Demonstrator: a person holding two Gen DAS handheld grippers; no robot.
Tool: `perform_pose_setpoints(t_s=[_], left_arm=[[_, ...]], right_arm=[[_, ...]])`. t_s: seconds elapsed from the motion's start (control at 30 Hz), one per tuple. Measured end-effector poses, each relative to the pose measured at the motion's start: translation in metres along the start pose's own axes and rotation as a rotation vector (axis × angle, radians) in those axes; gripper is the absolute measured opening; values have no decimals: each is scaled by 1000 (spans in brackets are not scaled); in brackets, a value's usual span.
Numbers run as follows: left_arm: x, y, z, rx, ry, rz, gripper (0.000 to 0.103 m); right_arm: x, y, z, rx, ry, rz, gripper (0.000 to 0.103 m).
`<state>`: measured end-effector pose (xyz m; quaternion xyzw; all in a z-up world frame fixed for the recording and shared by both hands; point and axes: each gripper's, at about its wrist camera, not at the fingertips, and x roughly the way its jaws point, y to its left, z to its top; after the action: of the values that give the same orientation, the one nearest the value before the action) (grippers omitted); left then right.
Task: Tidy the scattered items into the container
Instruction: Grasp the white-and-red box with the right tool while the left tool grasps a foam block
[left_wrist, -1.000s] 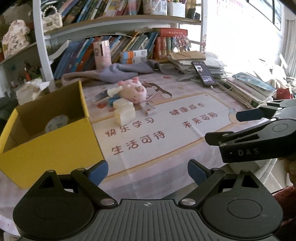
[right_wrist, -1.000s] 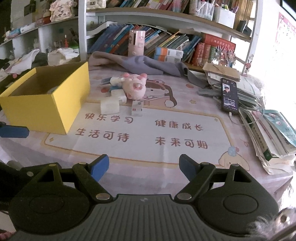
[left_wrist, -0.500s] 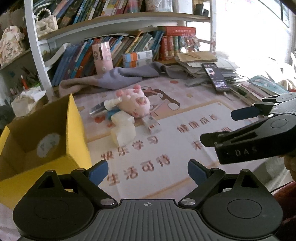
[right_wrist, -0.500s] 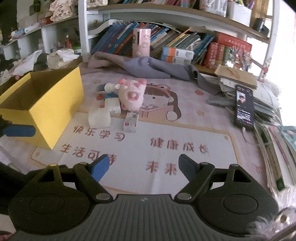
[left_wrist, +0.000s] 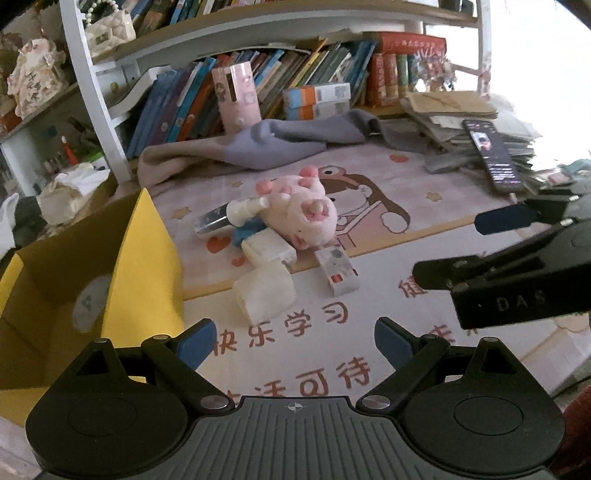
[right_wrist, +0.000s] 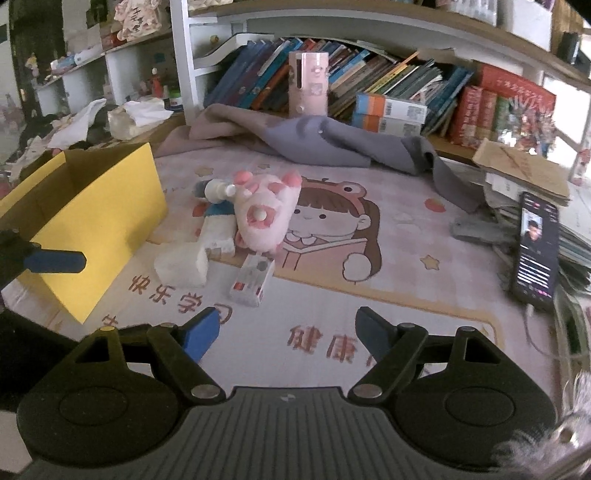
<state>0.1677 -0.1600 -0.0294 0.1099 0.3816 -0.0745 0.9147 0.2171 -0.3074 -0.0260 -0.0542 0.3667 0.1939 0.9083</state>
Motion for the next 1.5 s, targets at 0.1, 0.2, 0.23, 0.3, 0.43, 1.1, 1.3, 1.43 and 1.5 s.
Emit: perform_pose_setpoints(t_s=[0.1,0.2,0.23,0.3,0.43,1.1,1.3,1.43,1.5], left_arm=[[8,-6,5,8,17,31,95],[15,-11,9,16,30,61,95],[17,-12,10,19,33,71,95],[20,-14,12,26,41,91,95],[25,-15,16,33,55,124,95],[63,-7,29,-15,144,162,94],[84,-6,37,-63,145,219,94],[93,3,39,-148,158,249,80],[97,9,39,-191,173,255,77]], right_arm=[[16,-7,8,-9,6,40,80],[32,-9,16,-19,13,79,79],[38,-8,19,-22,15,93,79],[49,-7,23,-31,23,123,78],[72,-2,31,-48,48,170,75],[132,-19,40,-40,157,220,31],[115,-45,29,-21,153,180,31],[106,-55,18,-4,167,177,31],[102,-56,14,-2,167,177,31]])
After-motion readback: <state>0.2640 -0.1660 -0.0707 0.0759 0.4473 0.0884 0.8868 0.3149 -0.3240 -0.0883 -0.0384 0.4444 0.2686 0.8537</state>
